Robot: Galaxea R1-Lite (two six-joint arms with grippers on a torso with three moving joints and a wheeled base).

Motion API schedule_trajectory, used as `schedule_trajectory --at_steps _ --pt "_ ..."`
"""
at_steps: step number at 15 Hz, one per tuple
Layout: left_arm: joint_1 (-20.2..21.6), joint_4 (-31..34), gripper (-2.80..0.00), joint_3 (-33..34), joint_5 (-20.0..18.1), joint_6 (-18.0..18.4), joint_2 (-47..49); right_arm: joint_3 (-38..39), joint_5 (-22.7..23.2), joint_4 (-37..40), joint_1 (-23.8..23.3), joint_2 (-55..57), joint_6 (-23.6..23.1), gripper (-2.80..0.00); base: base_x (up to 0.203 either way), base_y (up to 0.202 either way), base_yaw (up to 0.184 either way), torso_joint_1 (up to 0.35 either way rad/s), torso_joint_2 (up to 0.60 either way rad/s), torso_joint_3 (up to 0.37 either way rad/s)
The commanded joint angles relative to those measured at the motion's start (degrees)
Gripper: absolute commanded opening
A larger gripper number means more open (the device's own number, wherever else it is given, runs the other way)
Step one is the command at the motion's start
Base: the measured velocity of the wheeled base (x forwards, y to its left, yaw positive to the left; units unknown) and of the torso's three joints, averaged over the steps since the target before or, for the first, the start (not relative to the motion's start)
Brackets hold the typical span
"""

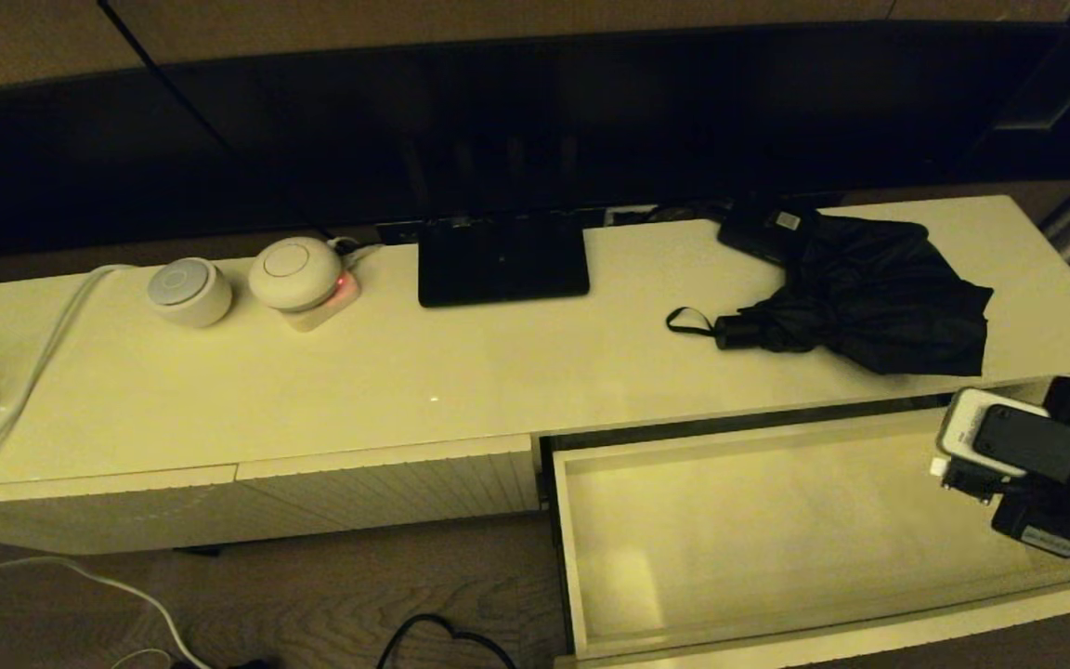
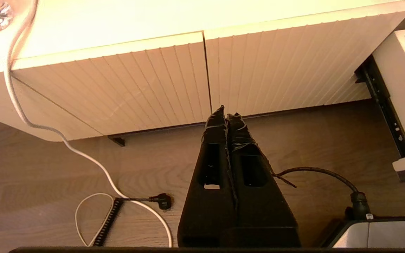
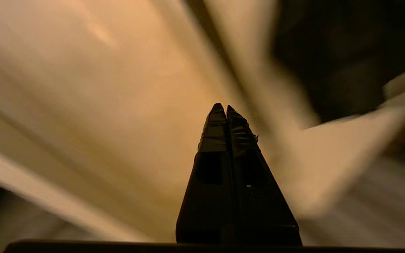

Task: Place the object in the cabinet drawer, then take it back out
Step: Put the umbrella in the drawer

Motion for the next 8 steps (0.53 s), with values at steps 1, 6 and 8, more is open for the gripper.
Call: schedule_trajectory --at_steps 1,6,8 --pt "0.0 0.0 -2.80 0.2 0.0 0.0 0.0 -1.7 0.0 -0.2 -0.4 0.8 -18.8 -2.80 0.000 0.000 0.000 0.000 0.00 0.000" --pt "0.0 0.0 -2.80 0.2 0.0 0.0 0.0 1.1 0.6 -2.0 5.0 -2.0 -27.0 -2.80 0.000 0.000 0.000 0.000 0.00 0.000" --pt "0.0 0.0 -2.80 0.2 0.0 0.1 0.0 1.7 1.4 -1.3 5.1 -2.9 -29.4 0.00 0.000 0.000 0.000 0.000 0.00 0.000"
